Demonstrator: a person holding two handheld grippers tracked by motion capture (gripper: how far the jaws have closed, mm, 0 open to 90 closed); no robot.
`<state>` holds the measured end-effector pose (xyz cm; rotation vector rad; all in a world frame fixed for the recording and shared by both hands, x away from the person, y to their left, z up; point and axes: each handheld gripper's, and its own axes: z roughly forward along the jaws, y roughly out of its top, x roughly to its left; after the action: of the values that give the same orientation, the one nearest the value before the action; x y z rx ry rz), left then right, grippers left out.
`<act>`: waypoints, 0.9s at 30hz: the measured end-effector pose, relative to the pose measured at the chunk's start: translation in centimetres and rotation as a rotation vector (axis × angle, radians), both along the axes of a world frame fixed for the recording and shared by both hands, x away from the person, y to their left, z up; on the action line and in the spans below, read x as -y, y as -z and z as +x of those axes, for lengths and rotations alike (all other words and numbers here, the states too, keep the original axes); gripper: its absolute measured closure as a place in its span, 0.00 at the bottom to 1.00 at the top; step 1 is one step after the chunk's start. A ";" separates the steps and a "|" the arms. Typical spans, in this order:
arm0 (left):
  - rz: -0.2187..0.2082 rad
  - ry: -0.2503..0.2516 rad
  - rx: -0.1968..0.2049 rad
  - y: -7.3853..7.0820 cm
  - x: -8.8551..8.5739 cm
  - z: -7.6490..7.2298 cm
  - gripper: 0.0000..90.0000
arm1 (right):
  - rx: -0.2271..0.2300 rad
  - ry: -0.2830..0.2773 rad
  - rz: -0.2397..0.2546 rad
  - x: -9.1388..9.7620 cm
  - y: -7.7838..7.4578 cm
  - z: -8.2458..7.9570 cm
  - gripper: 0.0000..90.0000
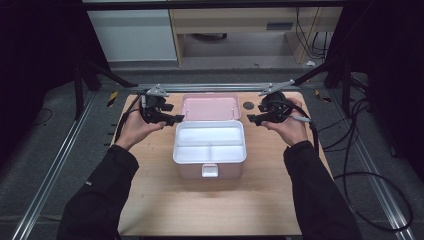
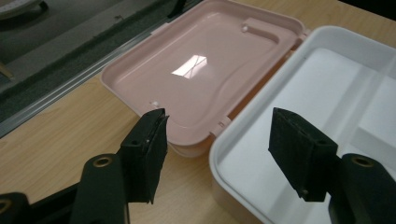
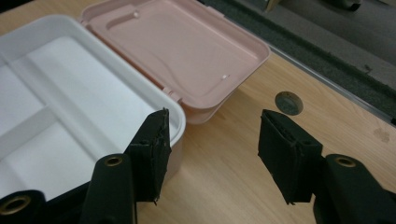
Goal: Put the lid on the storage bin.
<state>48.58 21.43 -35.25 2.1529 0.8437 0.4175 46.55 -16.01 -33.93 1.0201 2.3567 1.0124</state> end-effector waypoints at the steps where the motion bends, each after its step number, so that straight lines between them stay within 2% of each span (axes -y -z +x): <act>1: -0.003 -0.015 0.005 0.1 -0.1 0.3 0.41 | 0.000 0.010 0.023 0.1 0.3 0.3 0.49; 6: -0.043 -0.090 0.018 0.7 -0.6 1.6 0.41 | 0.020 0.061 0.075 -0.2 1.6 1.9 0.47; 10: -0.064 -0.121 0.022 1.2 -0.9 2.4 0.39 | 0.038 0.089 0.092 -0.5 2.0 2.9 0.47; 13: -0.037 -0.133 0.014 1.8 -0.7 2.9 0.39 | 0.048 0.097 0.115 -0.7 2.1 3.6 0.48; 18: -0.056 -0.166 0.021 2.7 -0.4 3.9 0.39 | 0.061 0.108 0.146 -1.3 2.9 5.1 0.48; 20: -0.046 -0.180 0.021 3.0 -0.1 4.4 0.38 | 0.063 0.120 0.174 -1.6 3.5 5.8 0.49; 23: -0.015 -0.192 0.021 3.4 0.2 5.2 0.37 | 0.047 0.129 0.192 -2.1 4.6 6.7 0.49; 27: -0.015 -0.215 0.010 3.9 0.5 6.0 0.38 | 0.012 0.133 0.177 -2.7 6.2 7.7 0.48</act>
<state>54.59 20.95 -39.16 2.0518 1.0747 0.5277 54.29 -13.27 -40.16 1.2139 2.1870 1.1883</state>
